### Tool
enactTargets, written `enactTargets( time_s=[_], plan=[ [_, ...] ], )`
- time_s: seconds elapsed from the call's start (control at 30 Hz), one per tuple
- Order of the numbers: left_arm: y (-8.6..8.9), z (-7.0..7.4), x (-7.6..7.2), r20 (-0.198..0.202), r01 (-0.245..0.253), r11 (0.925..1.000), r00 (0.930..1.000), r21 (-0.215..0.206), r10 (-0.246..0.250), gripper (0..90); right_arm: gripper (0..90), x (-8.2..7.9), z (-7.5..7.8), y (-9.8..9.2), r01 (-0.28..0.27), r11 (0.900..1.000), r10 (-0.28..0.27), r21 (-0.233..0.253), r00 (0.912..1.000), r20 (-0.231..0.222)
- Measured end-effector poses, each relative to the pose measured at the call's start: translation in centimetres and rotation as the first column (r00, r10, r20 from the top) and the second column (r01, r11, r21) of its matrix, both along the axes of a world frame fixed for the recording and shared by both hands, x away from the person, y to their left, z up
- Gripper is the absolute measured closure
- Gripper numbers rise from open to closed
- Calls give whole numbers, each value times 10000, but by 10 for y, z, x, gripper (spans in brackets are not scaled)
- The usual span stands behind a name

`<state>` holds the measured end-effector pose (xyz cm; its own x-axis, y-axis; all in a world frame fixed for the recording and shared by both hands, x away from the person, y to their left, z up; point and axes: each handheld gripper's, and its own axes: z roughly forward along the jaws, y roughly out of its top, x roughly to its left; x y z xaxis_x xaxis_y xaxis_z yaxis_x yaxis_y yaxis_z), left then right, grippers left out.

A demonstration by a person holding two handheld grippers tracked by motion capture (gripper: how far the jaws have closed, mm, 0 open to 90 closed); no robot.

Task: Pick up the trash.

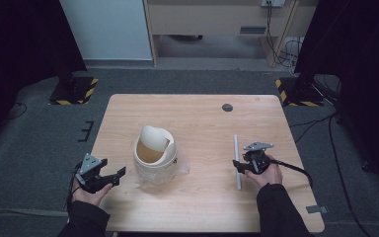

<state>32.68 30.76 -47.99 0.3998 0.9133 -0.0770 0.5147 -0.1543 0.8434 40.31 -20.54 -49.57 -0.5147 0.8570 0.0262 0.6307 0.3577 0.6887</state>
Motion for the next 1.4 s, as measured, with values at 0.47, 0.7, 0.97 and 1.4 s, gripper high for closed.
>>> enactTargets(
  time_s=[0.47,0.7,0.97,1.4],
  plan=[
    [-1,-1,1,-71,50,10000,10000,21,-50,169,575,1,-11,0,104,9989,-133,-455,9979,-641],
    [-1,-1,1,-71,54,10000,10000,12,-54,170,605,2,-16,2,-18,9974,-42,-721,9966,-826],
    [0,-1,1,-69,44,10000,10000,16,-44,170,652,2,-17,2,-110,9959,23,-893,9952,-973],
    [0,0,1,-71,50,10000,10000,7,-50,171,787,1,-18,0,-227,9957,125,-902,9936,-1121]
  ],
)
